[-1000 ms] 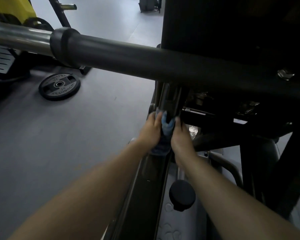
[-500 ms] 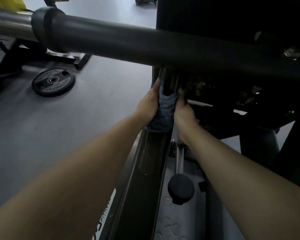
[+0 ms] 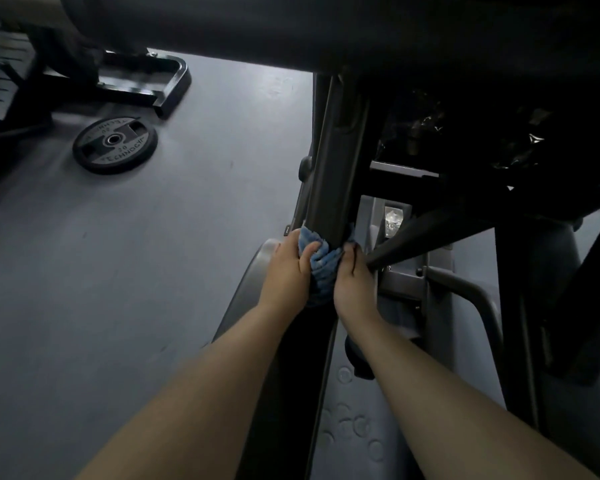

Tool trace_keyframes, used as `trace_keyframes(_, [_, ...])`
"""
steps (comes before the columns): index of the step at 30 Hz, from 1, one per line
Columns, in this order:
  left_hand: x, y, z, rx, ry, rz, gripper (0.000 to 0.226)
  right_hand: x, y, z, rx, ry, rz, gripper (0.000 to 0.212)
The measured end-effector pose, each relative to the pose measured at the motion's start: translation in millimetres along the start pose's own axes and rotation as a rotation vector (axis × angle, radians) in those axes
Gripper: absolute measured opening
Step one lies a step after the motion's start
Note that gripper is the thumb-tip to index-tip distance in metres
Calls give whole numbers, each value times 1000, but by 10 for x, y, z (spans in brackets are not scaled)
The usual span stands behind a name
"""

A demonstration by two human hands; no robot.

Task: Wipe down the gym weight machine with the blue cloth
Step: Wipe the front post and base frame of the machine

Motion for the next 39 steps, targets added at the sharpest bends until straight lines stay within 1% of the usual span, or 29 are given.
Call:
trace_keyframes(1, [32,10,31,-15,-2,-3,12,-13,-1,3,-1,2,24,39])
trace_keyframes(2, [51,13,86,-35,1,-26,16,-18,-5,16,-4,-6,49,39])
trace_keyframes(3, [74,28,161,-55,11,-54,26,-16,-11,38,-10,-23,71,38])
trace_keyframes(4, [107,60,239,-66,12,-103,33,-13,-13,68,-13,-40,90,37])
trace_keyframes(9, [134,124,546,-151,-34,-431,48,-77,23,200,9,-82,132,29])
trace_keyframes(13, [183,203,724,-183,-102,-533,62,-128,57,322,38,-86,164,34])
trace_keyframes(16, [153,301,874,-252,-119,-619,61,-165,51,454,52,-102,139,35])
trace_keyframes(18, [129,394,982,-278,-93,-693,55,-244,25,531,57,-94,99,34])
trace_keyframes(21, [49,595,1143,-198,-16,-738,42,-364,-5,644,69,-76,50,33])
trace_keyframes(22, [32,649,1183,-171,-15,-736,41,-417,-13,671,84,-59,3,31])
trace_keyframes(25, [-104,697,1169,-85,-57,-620,36,-565,-146,682,60,27,-190,19])
trace_keyframes(27, [-147,779,1094,-24,-93,-468,26,-698,-354,654,-23,103,-354,16])
trace_keyframes(29, [-163,753,1048,-66,-91,-235,21,-820,-536,640,-129,182,-503,17])
trace_keyframes(30, [-174,775,991,-88,-78,-148,22,-878,-668,622,-194,208,-556,18])
trace_keyframes(32, [-250,831,822,-119,-52,-142,28,-932,-904,572,-303,233,-636,25])
trace_keyframes(34, [-311,896,640,-141,-66,-117,30,-927,-1125,511,-385,227,-643,34])
trace_keyframes(36, [-341,936,474,-172,-114,-67,30,-802,-1339,444,-447,162,-612,39])
trace_keyframes(37, [-368,954,398,-185,-126,-9,31,-711,-1435,412,-468,112,-607,39])
trace_keyframes(39, [-512,983,254,-207,-94,192,32,-472,-1618,355,-488,0,-615,35])
Point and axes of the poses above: each hand's wrist, its own z-axis away from the middle knuckle, its own y-axis out of the palm, x = y × z, the point moved 10 cm from there along -z, towards the middle knuckle, and after that the axes turned 11 degrees about x, right-handed, at the moved point
